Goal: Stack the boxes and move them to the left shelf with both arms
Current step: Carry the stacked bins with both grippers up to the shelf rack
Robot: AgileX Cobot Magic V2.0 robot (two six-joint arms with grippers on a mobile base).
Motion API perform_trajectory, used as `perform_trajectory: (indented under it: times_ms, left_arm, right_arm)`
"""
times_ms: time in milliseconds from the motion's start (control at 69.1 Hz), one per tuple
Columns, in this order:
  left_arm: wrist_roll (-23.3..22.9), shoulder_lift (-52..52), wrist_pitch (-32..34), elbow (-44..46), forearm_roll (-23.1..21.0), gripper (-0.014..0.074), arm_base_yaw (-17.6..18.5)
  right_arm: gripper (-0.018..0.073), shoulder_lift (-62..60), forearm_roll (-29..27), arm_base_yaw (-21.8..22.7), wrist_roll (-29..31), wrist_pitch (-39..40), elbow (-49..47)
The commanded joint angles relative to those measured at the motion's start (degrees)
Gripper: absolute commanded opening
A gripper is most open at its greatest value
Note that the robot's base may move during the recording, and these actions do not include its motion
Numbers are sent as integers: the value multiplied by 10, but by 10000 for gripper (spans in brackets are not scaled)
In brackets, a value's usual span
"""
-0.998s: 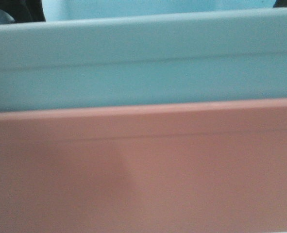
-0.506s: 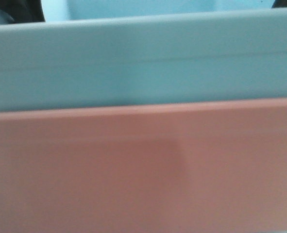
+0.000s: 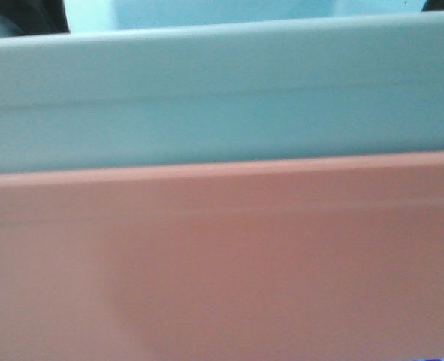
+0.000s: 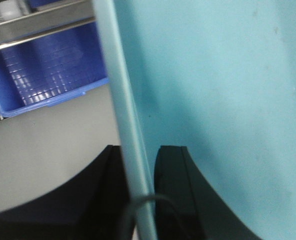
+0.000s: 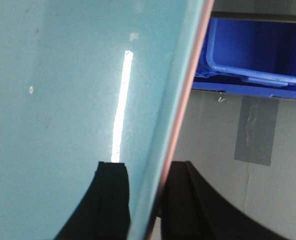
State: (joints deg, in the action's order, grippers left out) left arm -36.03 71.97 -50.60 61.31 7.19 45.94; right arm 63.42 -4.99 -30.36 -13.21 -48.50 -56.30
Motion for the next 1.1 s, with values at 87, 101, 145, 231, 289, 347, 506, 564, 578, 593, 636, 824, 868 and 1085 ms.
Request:
perform_trajectory:
  times_ms: [87, 101, 145, 231, 289, 347, 506, 564, 578, 593, 636, 824, 868, 1085]
  left_arm:
    - [14, -25, 12, 17, 39, -3, 0]
    - [14, -25, 12, 17, 39, -3, 0]
    - [14, -25, 12, 17, 39, -3, 0]
    - [14, -25, 12, 17, 39, -3, 0]
    - [14, -25, 12, 17, 39, -3, 0]
    - [14, -25, 12, 17, 39, -3, 0]
    - [14, -25, 12, 17, 39, -3, 0]
    - [14, -25, 12, 17, 39, -3, 0]
    - [14, -25, 12, 17, 39, -3, 0]
    - [14, -25, 12, 17, 39, -3, 0]
    - [14, -25, 12, 17, 39, -3, 0]
    - [14, -25, 12, 17, 39, -3, 0]
    - [14, -25, 12, 17, 39, -3, 0]
    - [14, -25, 12, 17, 39, -3, 0]
  right_arm:
    - [36, -18, 39, 4, 19, 19, -17]
    - [36, -18, 39, 4, 19, 19, -17]
    - [36, -18, 39, 4, 19, 19, -17]
    - [36, -18, 39, 4, 19, 19, -17]
    - [36, -18, 39, 4, 19, 19, -17]
    - [36, -18, 39, 4, 19, 19, -17]
    - [36, -18, 39, 4, 19, 19, -17]
    - [36, -18, 39, 4, 19, 19, -17]
    - [36, -18, 39, 4, 19, 19, -17]
    - [36, -18, 39, 4, 19, 19, -17]
    - [36, -18, 39, 4, 19, 19, -17]
    - [36, -18, 39, 4, 19, 19, -17]
    - [36, -18, 39, 4, 19, 19, -17]
    - [36, -18, 39, 4, 19, 19, -17]
